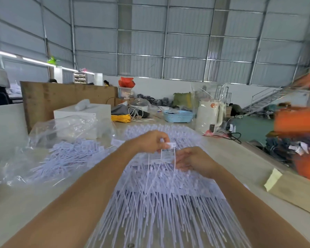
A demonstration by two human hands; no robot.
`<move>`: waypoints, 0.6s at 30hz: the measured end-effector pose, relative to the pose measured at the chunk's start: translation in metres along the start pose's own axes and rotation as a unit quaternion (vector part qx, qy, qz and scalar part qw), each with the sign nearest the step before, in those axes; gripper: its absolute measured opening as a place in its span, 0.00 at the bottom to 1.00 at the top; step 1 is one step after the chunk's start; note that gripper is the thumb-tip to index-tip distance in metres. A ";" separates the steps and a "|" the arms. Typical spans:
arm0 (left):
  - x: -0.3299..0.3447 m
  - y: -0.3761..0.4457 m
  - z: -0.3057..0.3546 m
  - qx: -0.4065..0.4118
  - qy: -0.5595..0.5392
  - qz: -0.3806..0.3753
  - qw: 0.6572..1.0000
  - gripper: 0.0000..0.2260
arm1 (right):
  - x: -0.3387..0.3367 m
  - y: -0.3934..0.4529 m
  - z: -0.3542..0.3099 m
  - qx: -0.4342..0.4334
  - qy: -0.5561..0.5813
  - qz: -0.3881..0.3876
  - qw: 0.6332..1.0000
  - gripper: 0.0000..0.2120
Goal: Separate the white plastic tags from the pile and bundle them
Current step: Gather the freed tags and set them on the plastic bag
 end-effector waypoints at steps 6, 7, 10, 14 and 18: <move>0.041 0.026 -0.010 -0.017 -0.084 0.024 0.996 0.05 | 0.002 0.015 0.001 0.011 0.035 0.038 0.999 0.13; 0.039 0.030 -0.010 -0.021 -0.082 0.040 0.996 0.05 | 0.001 0.018 -0.002 -0.017 -0.015 0.033 0.999 0.12; 0.035 0.035 -0.013 -0.039 -0.090 0.077 0.992 0.08 | -0.005 0.031 -0.006 -0.073 -0.064 0.072 0.993 0.07; 0.051 0.036 -0.027 -0.092 0.030 0.098 0.990 0.13 | 0.010 0.038 0.014 -0.068 -0.050 0.084 0.993 0.08; 0.055 0.031 -0.024 -0.088 0.034 0.135 0.986 0.15 | 0.010 0.041 0.026 -0.089 -0.061 0.091 0.990 0.04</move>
Point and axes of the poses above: each hand's wrist, its own y-axis towards the middle knuckle, its own x-axis out of the palm, z = x × y, the point moved 4 cm from there along y, towards the middle knuckle, and after that the axes turned 11 degrees about -x, right-handed, at the moved point
